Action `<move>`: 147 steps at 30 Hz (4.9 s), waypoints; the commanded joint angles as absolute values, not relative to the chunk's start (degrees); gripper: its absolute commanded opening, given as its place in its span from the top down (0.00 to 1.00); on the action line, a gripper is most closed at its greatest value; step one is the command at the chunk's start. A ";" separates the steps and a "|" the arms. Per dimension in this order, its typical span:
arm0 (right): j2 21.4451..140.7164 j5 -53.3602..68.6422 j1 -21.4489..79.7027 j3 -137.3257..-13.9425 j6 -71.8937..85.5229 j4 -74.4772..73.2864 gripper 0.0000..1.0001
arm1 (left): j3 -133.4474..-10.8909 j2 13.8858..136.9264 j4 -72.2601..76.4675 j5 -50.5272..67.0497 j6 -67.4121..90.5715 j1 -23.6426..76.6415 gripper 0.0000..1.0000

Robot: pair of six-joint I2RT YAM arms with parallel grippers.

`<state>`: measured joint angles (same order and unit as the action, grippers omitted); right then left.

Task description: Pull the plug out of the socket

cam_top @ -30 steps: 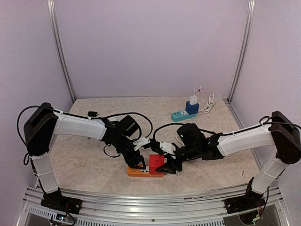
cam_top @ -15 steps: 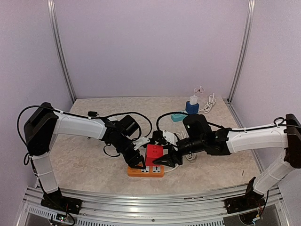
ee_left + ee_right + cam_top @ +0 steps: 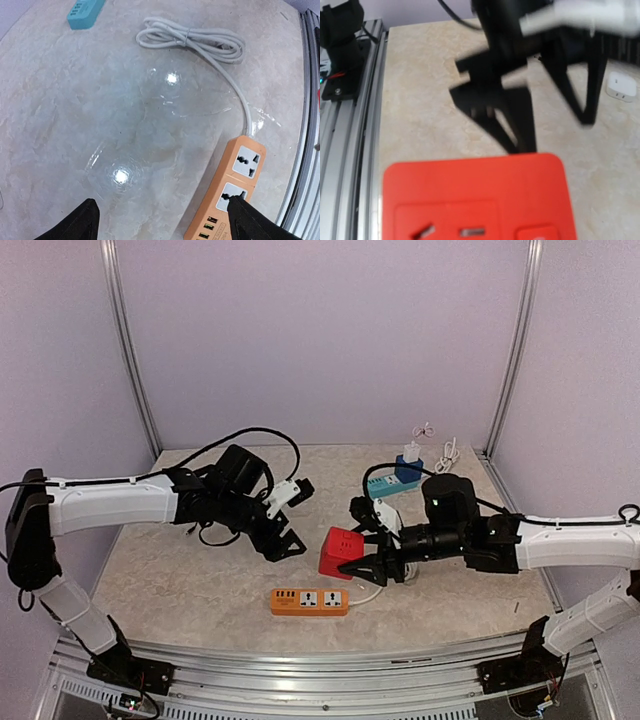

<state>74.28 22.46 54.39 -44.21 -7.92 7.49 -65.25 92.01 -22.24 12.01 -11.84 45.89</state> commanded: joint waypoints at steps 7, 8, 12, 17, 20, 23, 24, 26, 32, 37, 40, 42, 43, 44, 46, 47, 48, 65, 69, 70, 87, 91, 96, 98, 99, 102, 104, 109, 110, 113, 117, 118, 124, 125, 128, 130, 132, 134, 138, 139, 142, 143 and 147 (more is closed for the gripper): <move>67.70 27.69 53.36 -41.53 -3.40 12.06 0.67 | -45.13 66.17 -0.53 24.93 -15.11 50.39 0.03; 67.68 28.50 53.27 -41.79 -2.90 11.97 0.67 | -44.26 64.73 1.12 24.01 -15.31 51.17 0.03; 68.81 30.69 53.27 -42.68 1.75 12.75 0.67 | -43.70 61.05 1.24 15.51 -17.00 57.47 0.01; 68.91 27.62 53.36 -41.55 7.59 16.74 0.67 | -44.82 63.38 4.76 8.67 -14.30 63.13 0.01; 68.67 22.56 53.34 -40.93 12.97 19.54 0.65 | -45.71 65.93 8.43 -3.51 -15.61 68.56 0.01; 68.39 18.73 53.41 -39.86 18.51 22.74 0.64 | -47.86 69.94 10.54 -15.64 -17.55 72.13 0.01; 68.26 17.73 53.50 -39.51 19.69 23.55 0.64 | -48.62 71.01 11.07 -18.15 -18.18 72.85 0.01; 67.97 15.65 53.52 -38.78 21.44 24.91 0.64 | -49.57 73.88 13.69 -22.48 -19.77 74.26 0.01; 67.28 10.97 53.76 -37.18 24.49 26.00 0.64 | -52.77 79.60 15.25 -27.28 -20.76 75.06 0.01; 67.24 9.72 53.98 -35.76 26.63 28.18 0.65 | -54.81 82.30 15.56 -27.24 -20.48 75.06 0.01; 67.31 8.91 54.21 -35.35 27.17 28.96 0.65 | -55.63 83.91 15.86 -26.94 -20.09 75.06 0.01; 67.45 8.70 54.22 -35.25 27.64 29.66 0.65 | -56.22 85.18 15.95 -26.92 -19.74 75.06 0.02; 67.61 8.62 54.31 -35.29 27.82 29.84 0.65 | -56.48 85.54 16.11 -27.24 -19.61 74.93 0.02; 67.73 8.43 54.44 -35.35 28.02 29.92 0.65 | -56.82 86.08 16.13 -27.43 -19.53 74.85 0.03; 67.64 7.88 54.67 -35.26 28.34 30.28 0.65 | -57.55 86.96 16.11 -27.79 -19.22 74.71 0.06; 67.55 7.72 54.67 -35.25 28.49 30.44 0.65 | -58.02 87.31 15.92 -28.04 -19.15 74.66 0.08; 67.44 7.51 54.79 -35.24 28.67 30.56 0.65 | -58.34 87.77 15.77 -28.43 -19.13 74.62 0.09; 68.24 5.15 55.20 -35.99 30.79 28.79 0.62 | -63.63 93.63 14.86 -32.30 -21.59 74.54 0.47; 67.14 3.92 55.20 -36.22 30.21 27.65 0.53 | -63.08 92.89 14.24 -32.81 -21.05 74.13 0.52; 66.75 3.54 55.24 -36.56 29.97 26.96 0.47 | -62.84 92.61 13.97 -32.91 -20.82 73.91 0.53; 55.08 -10.16 52.78 -39.46 19.32 10.58 0.00 | -58.42 79.09 -9.18 -20.61 9.43 52.30 0.52; 54.84 -8.77 52.17 -38.15 19.33 10.74 0.00 | -52.01 71.65 -11.08 -13.93 18.99 38.55 0.53; 56.12 -6.67 51.90 -36.88 20.08 12.71 0.00 | -44.76 62.85 -10.37 -11.41 24.63 23.65 0.53; 56.99 -6.02 51.88 -36.91 20.22 13.10 0.00 | -44.61 62.51 -12.44 -10.91 25.28 17.93 0.54; 57.42 -5.68 51.93 -36.94 20.16 13.17 0.00 | -44.57 62.65 -12.96 -10.35 25.46 15.60 0.57; 58.52 -4.79 51.85 -36.85 20.10 13.43 0.00 | -45.05 64.23 -14.17 -8.81 25.62 10.46 0.60; 58.98 -4.27 51.77 -36.75 20.19 13.66 0.00 | -46.36 66.29 -15.45 -8.89 25.03 8.34 0.58; 60.02 -2.17 51.80 -36.21 20.50 14.91 0.00 | -51.69 76.09 -18.74 -7.87 22.33 4.65 0.57; 60.49 -1.54 51.79 -36.32 20.43 14.94 0.00 | -52.41 77.81 -18.70 -6.83 22.11 3.84 0.57; 62.06 -0.30 51.84 -36.87 20.01 14.42 0.00 | -54.71 81.83 -18.80 -5.44 21.53 2.36 0.58; 64.03 2.62 51.80 -37.25 19.50 14.39 0.01 | -57.43 87.05 -19.48 -4.56 20.30 1.44 0.58; 64.60 3.34 51.78 -37.42 19.31 14.36 0.01 | -58.03 88.01 -19.60 -4.54 19.94 1.33 0.58; 68.44 7.50 51.77 -38.93 18.20 13.88 0.05 | -61.46 96.18 -20.21 -3.92 18.95 0.53 0.57; 68.68 7.76 51.84 -38.89 18.12 14.07 0.05 | -61.79 97.08 -20.17 -3.79 18.78 0.45 0.57; 69.12 8.51 51.85 -38.39 18.04 14.55 0.06 | -62.37 99.92 -19.92 -3.69 18.42 0.37 0.56; 69.40 8.86 51.86 -38.19 17.87 14.59 0.06 | -62.56 101.22 -19.74 -3.50 18.29 0.44 0.55; 70.00 9.53 51.87 -38.23 17.47 14.57 0.07 | -62.91 102.25 -19.67 -3.02 18.15 0.37 0.52; 70.93 10.28 51.98 -38.59 16.88 14.22 0.07 | -63.30 103.26 -19.92 -2.60 18.11 0.43 0.40; 73.34 11.35 52.11 -39.83 14.77 12.95 0.08 | -63.04 102.36 -20.02 -2.37 17.88 0.69 0.19; 74.09 11.34 52.20 -40.16 14.25 12.55 0.08 | -63.09 101.86 -20.26 -2.50 17.70 0.91 0.16; 76.21 11.86 52.45 -41.13 12.59 12.01 0.09 | -63.57 99.37 -21.28 -2.58 17.24 1.63 0.08; 76.92 12.14 52.67 -41.46 11.81 11.98 0.09 | -63.75 97.99 -21.68 -2.87 17.23 2.05 0.06; 81.50 12.03 54.49 -44.03 7.77 9.64 0.11 | -64.13 92.15 -22.73 -4.83 17.50 5.99 0.01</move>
